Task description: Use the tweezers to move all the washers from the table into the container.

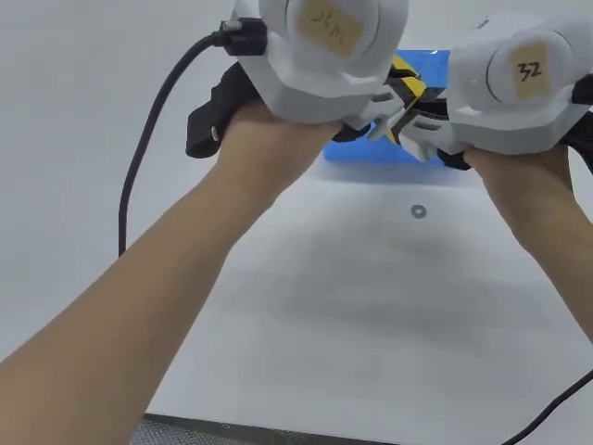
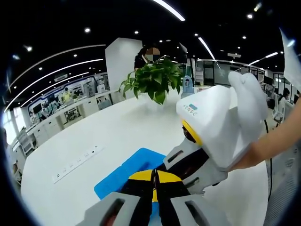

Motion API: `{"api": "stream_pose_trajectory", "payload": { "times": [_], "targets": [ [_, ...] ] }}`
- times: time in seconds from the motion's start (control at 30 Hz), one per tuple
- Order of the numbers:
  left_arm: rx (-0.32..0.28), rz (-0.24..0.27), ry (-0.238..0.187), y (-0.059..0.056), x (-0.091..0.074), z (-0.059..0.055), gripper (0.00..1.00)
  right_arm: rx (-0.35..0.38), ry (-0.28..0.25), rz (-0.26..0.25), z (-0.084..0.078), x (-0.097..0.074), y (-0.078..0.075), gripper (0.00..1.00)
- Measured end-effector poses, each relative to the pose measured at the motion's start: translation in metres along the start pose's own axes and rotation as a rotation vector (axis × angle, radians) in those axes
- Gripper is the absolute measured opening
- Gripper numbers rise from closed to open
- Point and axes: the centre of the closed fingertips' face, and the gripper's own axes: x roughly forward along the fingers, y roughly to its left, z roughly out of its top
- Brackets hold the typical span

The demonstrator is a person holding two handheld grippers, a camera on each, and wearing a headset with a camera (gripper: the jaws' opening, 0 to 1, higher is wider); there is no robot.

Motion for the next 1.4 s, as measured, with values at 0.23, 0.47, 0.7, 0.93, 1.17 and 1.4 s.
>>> {"api": "stream_pose_trajectory", "payload": {
  "times": [0.23, 0.47, 0.7, 0.93, 1.17, 1.4],
  "targets": [
    [0.006, 0.002, -0.034, -0.004, -0.015, 0.008, 0.0, -0.005, -0.04, -0.03, 0.012, -0.015, 0.006, 0.04],
    [0.013, 0.003, -0.101, -0.021, -0.043, 0.035, 0.0, 0.005, -0.134, -0.068, 0.038, -0.043, 0.014, 0.05],
    [0.05, -0.022, -0.109, -0.04, -0.058, 0.045, 0.0, -0.006, -0.159, -0.097, 0.042, -0.067, 0.022, 0.07],
    [0.067, -0.068, -0.103, -0.057, -0.053, 0.045, 0.0, 0.026, -0.154, -0.094, 0.03, -0.085, 0.034, 0.06],
    [0.069, -0.129, -0.058, -0.076, -0.045, 0.024, 0.0, 0.125, -0.09, -0.062, -0.003, -0.087, 0.049, 0.06],
    [0.03, -0.145, -0.013, -0.087, -0.038, 0.004, 0.0, 0.175, -0.052, -0.058, -0.026, -0.074, 0.05, 0.08]
  ]
}}
